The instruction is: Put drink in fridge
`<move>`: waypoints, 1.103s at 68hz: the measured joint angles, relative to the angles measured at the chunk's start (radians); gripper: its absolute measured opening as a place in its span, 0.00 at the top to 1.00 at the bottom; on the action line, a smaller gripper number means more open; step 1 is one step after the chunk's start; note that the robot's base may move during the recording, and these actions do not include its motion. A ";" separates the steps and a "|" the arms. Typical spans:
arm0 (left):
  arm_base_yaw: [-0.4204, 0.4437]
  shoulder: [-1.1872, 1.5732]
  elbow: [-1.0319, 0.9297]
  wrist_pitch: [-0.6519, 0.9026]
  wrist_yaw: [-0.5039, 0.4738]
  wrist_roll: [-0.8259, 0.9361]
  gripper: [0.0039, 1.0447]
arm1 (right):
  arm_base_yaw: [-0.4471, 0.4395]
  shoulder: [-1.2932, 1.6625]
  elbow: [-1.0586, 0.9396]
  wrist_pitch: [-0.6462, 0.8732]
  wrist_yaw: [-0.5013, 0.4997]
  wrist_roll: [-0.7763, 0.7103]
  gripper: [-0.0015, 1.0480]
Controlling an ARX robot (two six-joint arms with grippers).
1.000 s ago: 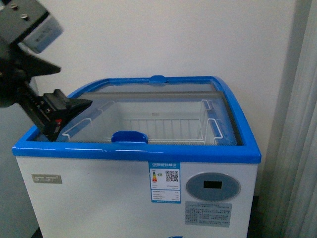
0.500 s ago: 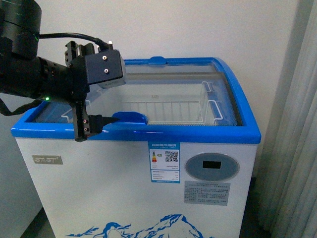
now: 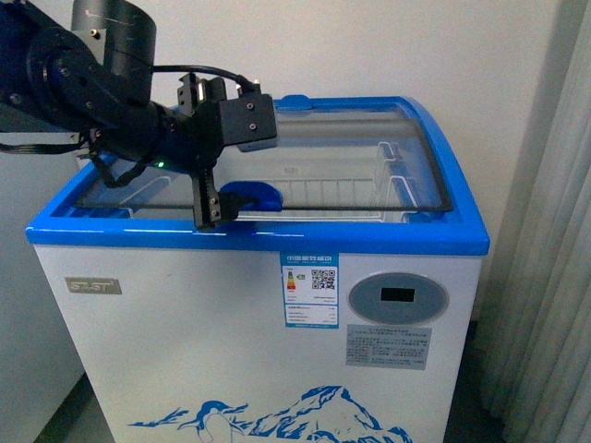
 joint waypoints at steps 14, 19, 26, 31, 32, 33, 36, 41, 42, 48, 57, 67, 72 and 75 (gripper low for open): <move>-0.012 0.299 0.492 0.018 -0.205 0.003 0.08 | 0.000 0.000 0.000 0.000 0.004 0.000 0.60; -0.010 0.438 0.725 -0.017 -0.309 -0.030 0.08 | 0.000 0.000 0.000 0.000 0.003 0.000 0.60; -0.018 0.524 0.853 0.018 -0.387 -0.106 0.08 | 0.000 0.000 0.000 0.000 0.002 0.000 0.60; -0.027 0.537 0.848 0.095 -0.494 -0.248 0.08 | 0.000 0.000 0.000 0.000 0.001 0.000 0.60; -0.029 0.528 0.829 0.112 -0.512 -0.271 0.08 | 0.000 0.000 0.000 0.000 0.002 0.000 0.60; -0.033 0.506 0.785 0.143 -0.544 -0.307 0.08 | 0.000 0.000 0.000 0.000 0.002 0.000 0.60; -0.040 0.460 0.703 0.171 -0.599 -0.380 0.08 | 0.000 0.000 0.000 0.000 0.003 0.000 0.60; -0.037 0.306 0.480 0.159 -0.634 -0.578 0.08 | 0.000 0.000 0.000 0.000 0.003 0.000 0.60; -0.036 0.282 0.449 0.159 -0.632 -0.603 0.08 | 0.000 0.000 0.000 0.000 0.003 0.000 0.60; -0.018 -0.005 0.093 0.152 -0.581 -0.864 0.08 | 0.000 0.000 0.000 0.000 0.009 0.000 0.60; -0.017 -0.364 -0.398 0.163 -0.472 -1.171 0.08 | 0.001 0.000 0.000 0.000 0.000 0.000 0.60; -0.043 -0.634 -0.809 0.243 -0.459 -1.326 0.10 | 0.000 0.000 0.000 0.000 0.007 0.000 0.60; -0.048 -0.800 -1.036 0.494 -0.568 -1.333 0.22 | 0.001 0.000 0.000 0.000 0.007 0.000 0.60; -0.028 -0.953 -1.191 0.604 -0.575 -1.338 0.31 | 0.001 0.000 0.000 0.000 0.003 0.000 0.60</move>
